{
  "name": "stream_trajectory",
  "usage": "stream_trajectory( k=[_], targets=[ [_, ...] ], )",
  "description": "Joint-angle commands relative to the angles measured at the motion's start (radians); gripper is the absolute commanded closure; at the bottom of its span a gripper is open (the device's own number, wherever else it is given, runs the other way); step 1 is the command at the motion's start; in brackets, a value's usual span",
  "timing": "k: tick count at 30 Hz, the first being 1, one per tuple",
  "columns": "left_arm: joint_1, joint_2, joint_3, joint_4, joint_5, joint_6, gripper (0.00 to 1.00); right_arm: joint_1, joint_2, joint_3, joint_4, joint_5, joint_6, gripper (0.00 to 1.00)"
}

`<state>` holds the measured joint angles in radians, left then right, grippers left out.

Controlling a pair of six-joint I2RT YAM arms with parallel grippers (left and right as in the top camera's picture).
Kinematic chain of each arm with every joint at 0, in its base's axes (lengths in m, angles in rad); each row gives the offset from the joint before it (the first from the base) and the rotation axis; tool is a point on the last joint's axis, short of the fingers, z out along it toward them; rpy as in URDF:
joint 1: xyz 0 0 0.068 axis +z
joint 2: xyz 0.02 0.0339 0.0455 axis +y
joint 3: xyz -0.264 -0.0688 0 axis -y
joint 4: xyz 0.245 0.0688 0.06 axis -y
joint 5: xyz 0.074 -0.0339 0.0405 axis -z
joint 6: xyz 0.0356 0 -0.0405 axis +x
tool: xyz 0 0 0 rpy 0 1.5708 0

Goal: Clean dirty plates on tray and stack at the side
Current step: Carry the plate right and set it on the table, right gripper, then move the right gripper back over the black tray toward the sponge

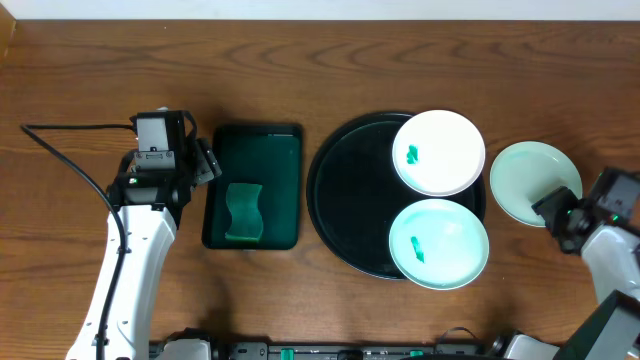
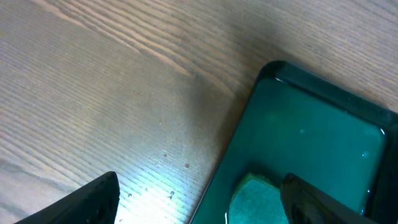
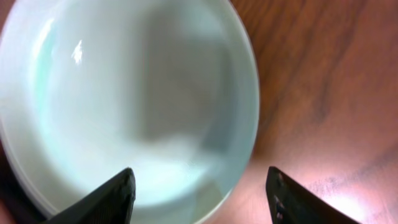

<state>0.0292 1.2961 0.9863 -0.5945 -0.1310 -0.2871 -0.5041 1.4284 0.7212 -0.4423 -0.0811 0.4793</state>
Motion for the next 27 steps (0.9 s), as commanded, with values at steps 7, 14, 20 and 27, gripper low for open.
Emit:
stream_trajectory(
  k=[7,14,20,27],
  targets=[
    [0.003,-0.003,0.013,0.002,-0.012,0.006,0.17,0.373,-0.019,0.519,-0.420,-0.096,-0.212,0.39],
    [0.003,-0.003,0.013,0.002,-0.012,0.006,0.17,0.718,0.113,0.775,-0.547,-0.096,-0.169,0.41],
    [0.003,-0.003,0.013,0.002,-0.012,0.006,0.17,0.971,0.337,0.894,-0.533,-0.091,-0.080,0.46],
    [0.003,-0.003,0.013,0.002,-0.012,0.006,0.17,1.157,0.512,0.898,-0.327,0.000,0.056,0.64]
  ],
)
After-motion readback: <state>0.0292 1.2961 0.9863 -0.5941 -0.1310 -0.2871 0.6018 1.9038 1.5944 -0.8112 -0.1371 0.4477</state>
